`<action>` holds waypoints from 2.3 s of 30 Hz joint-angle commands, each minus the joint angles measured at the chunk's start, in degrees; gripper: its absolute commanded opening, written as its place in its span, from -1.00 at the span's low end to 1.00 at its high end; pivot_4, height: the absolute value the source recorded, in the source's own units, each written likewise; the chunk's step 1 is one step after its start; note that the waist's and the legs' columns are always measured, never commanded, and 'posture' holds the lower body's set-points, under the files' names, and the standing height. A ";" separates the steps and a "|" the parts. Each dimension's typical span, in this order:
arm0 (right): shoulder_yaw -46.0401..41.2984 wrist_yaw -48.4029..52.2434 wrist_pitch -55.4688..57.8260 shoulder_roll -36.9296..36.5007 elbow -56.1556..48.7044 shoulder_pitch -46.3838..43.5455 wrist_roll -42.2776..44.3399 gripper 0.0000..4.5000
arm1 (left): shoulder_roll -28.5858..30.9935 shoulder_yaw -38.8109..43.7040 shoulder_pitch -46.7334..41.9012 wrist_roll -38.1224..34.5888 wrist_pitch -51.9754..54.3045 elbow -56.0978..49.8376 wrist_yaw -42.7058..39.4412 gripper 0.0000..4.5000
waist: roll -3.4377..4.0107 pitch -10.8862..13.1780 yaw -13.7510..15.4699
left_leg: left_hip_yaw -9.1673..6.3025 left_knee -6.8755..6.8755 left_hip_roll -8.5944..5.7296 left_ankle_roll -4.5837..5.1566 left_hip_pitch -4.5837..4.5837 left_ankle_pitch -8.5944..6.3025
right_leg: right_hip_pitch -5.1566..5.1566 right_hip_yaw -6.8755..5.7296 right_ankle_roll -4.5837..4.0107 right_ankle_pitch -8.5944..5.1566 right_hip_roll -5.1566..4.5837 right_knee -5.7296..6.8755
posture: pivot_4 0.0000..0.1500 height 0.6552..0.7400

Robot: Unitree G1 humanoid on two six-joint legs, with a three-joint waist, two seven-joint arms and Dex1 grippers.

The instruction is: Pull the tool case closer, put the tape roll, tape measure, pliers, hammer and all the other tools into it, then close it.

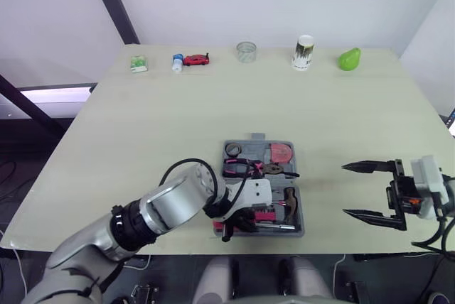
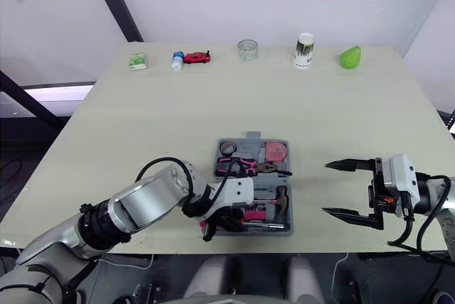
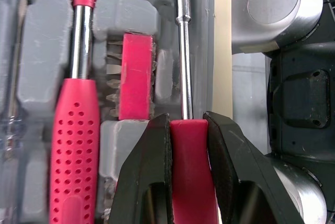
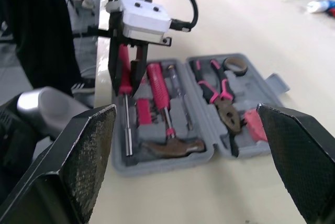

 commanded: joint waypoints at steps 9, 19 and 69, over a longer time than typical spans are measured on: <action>0.71 1.41 -2.05 -1.74 -0.90 0.63 -1.80 1.00 | -0.93 -1.35 -0.35 -1.82 0.18 1.13 1.46 -0.76 | 0.00 0.00 0.00 | -0.01 0.02 0.00 0.00 0.00 0.00 | 0.00 0.00 0.00 0.00 0.00 0.02 | 1.00 1.00; 0.30 -0.34 -1.03 -1.35 -2.40 1.21 -1.04 1.00 | -3.16 -1.52 0.18 -2.08 -0.99 3.57 2.90 -0.76 | 0.00 0.00 0.05 | 0.00 0.04 -0.01 0.00 0.00 0.00 | 0.01 0.00 0.00 0.00 0.00 0.01 | 1.00 1.00; 1.56 -2.23 -2.72 1.01 -2.19 1.56 -1.80 1.00 | 1.26 17.86 3.41 -9.02 -22.49 7.55 -6.72 -0.11 | 0.02 -0.01 -0.01 | -0.01 0.09 -0.01 0.00 0.04 0.00 | 0.06 0.03 0.01 0.01 -0.02 0.04 | 1.00 1.00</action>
